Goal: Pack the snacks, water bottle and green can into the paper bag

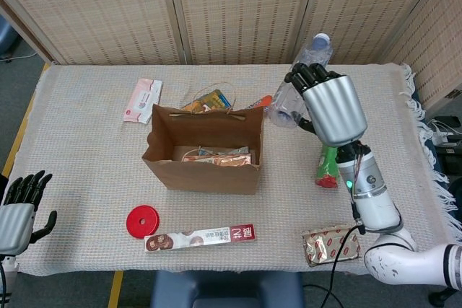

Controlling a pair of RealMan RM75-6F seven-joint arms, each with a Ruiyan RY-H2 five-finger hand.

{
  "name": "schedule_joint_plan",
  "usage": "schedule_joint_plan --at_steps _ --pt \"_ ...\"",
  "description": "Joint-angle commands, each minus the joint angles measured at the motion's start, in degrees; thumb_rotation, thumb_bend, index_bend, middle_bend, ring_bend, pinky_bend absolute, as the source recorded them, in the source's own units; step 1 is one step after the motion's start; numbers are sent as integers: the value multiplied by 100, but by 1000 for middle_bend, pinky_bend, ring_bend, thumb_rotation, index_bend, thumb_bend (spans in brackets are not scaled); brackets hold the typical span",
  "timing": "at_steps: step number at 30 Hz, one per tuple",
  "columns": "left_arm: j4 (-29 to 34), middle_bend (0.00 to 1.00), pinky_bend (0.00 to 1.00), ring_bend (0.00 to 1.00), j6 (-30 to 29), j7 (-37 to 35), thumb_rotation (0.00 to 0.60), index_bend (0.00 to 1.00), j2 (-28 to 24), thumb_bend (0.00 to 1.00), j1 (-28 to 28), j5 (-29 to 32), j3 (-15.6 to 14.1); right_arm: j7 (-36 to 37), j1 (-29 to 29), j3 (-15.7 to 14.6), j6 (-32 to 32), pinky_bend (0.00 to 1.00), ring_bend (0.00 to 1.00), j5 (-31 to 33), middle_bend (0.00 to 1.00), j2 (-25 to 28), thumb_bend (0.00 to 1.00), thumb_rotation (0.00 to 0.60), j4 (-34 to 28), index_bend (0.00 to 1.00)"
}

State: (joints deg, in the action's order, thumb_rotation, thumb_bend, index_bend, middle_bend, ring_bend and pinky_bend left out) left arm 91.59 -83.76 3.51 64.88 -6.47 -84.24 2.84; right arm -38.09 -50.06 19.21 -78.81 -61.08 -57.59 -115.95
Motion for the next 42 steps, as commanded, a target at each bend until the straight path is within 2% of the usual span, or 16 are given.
schedule_joint_plan --at_steps 1,6,12,21,27,36,42 --pt "-1 0 0 0 3 -15 600 52 -4 445 -2 -3 0 -541 -379 176 -28 692 648 -115 618 -439 338 600 -166 702" --pt "-14 0 0 0 17 -80 600 51 -20 446 -4 -14 -7 -1594 -843 88 159 692 648 -333 618 -831 339 600 -110 704" --pt "-29 0 0 0 29 -149 600 52 -37 447 -7 -32 -15 -2762 -1208 -239 643 692 649 -1029 618 -750 339 600 150 709" --pt "-50 0 0 0 12 -142 600 52 -25 445 -5 -46 -15 -3519 -1265 -565 1174 692 648 -1153 618 -516 338 600 340 709" --pt "-46 0 0 0 6 -121 600 52 -20 446 -5 -45 -12 -3911 -1353 -738 1583 692 648 -990 618 -478 338 600 544 709" --pt "-15 0 0 0 8 -96 600 52 -22 446 -4 -21 -1 -4649 -1833 -967 2406 690 649 -903 618 -688 339 600 1018 709" --pt "-23 0 0 0 27 -180 600 52 -46 445 -6 -23 -6 -5176 -2131 -1081 2687 674 649 -689 618 -927 339 600 1104 709"
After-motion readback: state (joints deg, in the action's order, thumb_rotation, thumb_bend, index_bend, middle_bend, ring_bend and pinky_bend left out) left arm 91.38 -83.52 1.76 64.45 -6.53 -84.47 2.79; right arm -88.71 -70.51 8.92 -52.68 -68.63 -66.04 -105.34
